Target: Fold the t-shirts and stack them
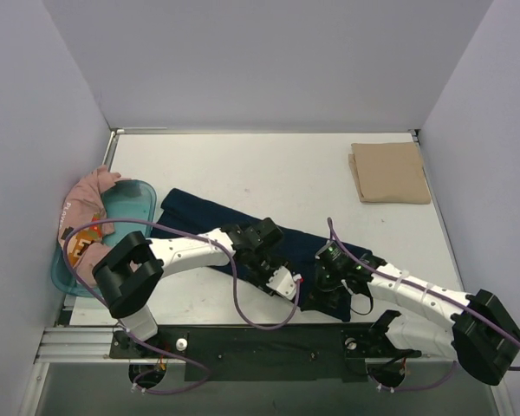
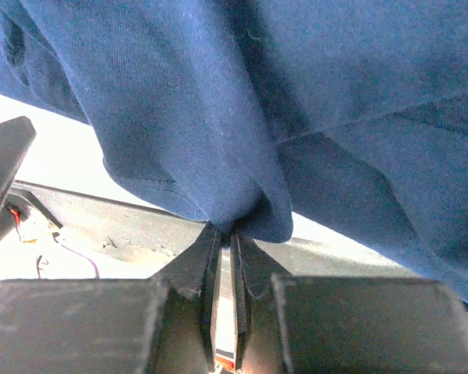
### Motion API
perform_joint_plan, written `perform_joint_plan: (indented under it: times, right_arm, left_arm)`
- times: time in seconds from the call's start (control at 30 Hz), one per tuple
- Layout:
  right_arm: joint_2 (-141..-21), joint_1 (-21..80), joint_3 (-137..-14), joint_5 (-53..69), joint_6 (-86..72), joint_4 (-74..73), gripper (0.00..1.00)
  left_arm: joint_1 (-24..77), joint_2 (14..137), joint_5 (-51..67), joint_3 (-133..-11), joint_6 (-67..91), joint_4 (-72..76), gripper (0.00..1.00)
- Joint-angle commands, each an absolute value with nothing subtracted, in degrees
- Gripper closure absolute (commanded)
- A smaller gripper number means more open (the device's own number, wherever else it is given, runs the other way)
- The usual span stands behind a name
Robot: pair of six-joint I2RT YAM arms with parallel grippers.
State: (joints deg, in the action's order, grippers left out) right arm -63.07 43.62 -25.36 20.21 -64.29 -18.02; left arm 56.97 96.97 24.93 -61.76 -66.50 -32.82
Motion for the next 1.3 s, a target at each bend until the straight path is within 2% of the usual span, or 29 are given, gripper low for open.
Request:
perform_joint_plan:
  times: [0.0, 0.17, 0.27, 0.83, 1.07, 1.13, 1.17, 1.27]
  right_arm:
    - [-61.17, 44.47, -25.40, 20.04, -64.60, -22.76, 1.00]
    - [-62.93, 44.47, -27.16, 19.43, -62.93, -23.64, 1.00]
    - [-62.84, 44.56, -27.42, 19.07, -62.84, -23.99, 1.00]
    - [-61.96, 44.56, -27.86, 18.81, -62.49, -25.31, 1.00]
    - [-60.82, 44.38, -27.51, 18.37, -62.67, -26.10, 1.00]
    - [-60.21, 44.38, -27.60, 18.37, -62.75, -26.63, 1.00]
    - [-59.94, 44.47, -27.68, 18.37, -62.75, -26.98, 1.00]
    - [-59.41, 44.74, -29.18, 18.46, -62.23, -29.78, 1.00]
  left_arm:
    - [56.95, 96.59, 21.63, -60.04, -68.10, -27.60, 0.43]
    - [57.04, 100.54, 14.42, -60.81, -70.58, -27.85, 0.51]
    - [57.30, 100.72, 17.74, -63.36, -71.80, -34.71, 0.50]
    - [60.56, 101.42, 19.86, -66.18, -66.62, -33.84, 0.49]
    - [60.64, 101.43, 17.76, -64.78, -67.41, -32.61, 0.78]
    - [60.64, 101.43, 17.40, -65.04, -67.41, -32.78, 0.96]
    - [60.64, 101.34, 17.14, -65.82, -66.72, -33.04, 1.00]
    - [60.30, 101.08, 17.31, -69.25, -63.82, -36.29, 1.00]
